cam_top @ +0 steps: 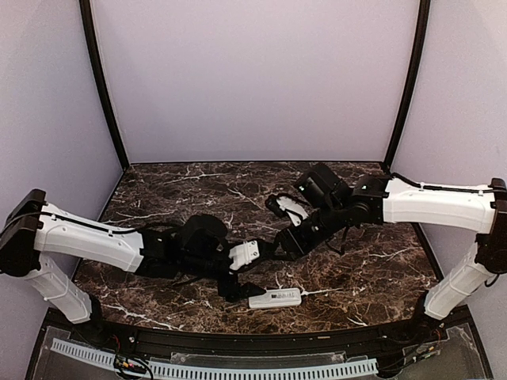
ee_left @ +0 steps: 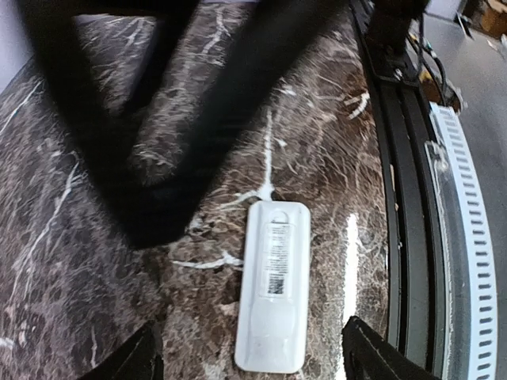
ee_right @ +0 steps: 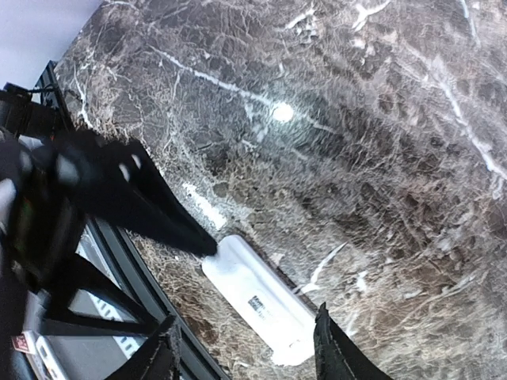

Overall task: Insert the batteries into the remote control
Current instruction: Pick up the remote control from the center of the board.

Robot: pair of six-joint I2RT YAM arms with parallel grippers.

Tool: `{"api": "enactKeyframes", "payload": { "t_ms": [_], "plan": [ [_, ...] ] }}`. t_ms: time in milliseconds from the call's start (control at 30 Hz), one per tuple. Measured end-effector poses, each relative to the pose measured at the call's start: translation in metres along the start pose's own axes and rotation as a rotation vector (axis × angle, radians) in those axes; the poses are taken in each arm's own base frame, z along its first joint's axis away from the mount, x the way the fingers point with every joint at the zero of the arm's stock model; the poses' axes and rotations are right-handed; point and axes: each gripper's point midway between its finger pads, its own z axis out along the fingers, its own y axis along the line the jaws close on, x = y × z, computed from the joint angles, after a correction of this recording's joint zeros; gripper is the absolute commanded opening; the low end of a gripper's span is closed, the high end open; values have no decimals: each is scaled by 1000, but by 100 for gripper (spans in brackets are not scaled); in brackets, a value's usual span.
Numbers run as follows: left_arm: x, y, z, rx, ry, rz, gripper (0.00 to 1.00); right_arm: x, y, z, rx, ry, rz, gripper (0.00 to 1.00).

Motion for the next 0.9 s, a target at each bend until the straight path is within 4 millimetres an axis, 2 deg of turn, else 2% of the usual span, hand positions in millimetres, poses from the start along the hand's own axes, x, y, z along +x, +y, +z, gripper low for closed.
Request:
{"api": "enactKeyframes", "payload": {
  "t_ms": [67,200,300,400,533,633,767,900],
  "plan": [
    [-8,19,-19,-49,-22,-78,79,-4,0,-6,-3,-17,-62,85],
    [-16,76,-67,-226,-82,-272,86,-1,4,-2,-3,-7,-212,92],
    [-17,108,-103,-365,-142,-397,88,12,20,15,-18,42,-351,98],
    [-2,129,-128,-473,-164,-509,90,37,37,43,-36,128,-502,99],
    [25,145,-139,-564,-138,-604,90,60,42,83,-21,262,-634,98],
    [34,148,-141,-593,-120,-634,90,68,34,107,6,335,-681,97],
    [34,150,-145,-606,-126,-640,91,76,19,115,62,394,-694,94],
    [30,151,-150,-617,-145,-637,90,70,17,118,87,405,-701,85]
  ]
}}
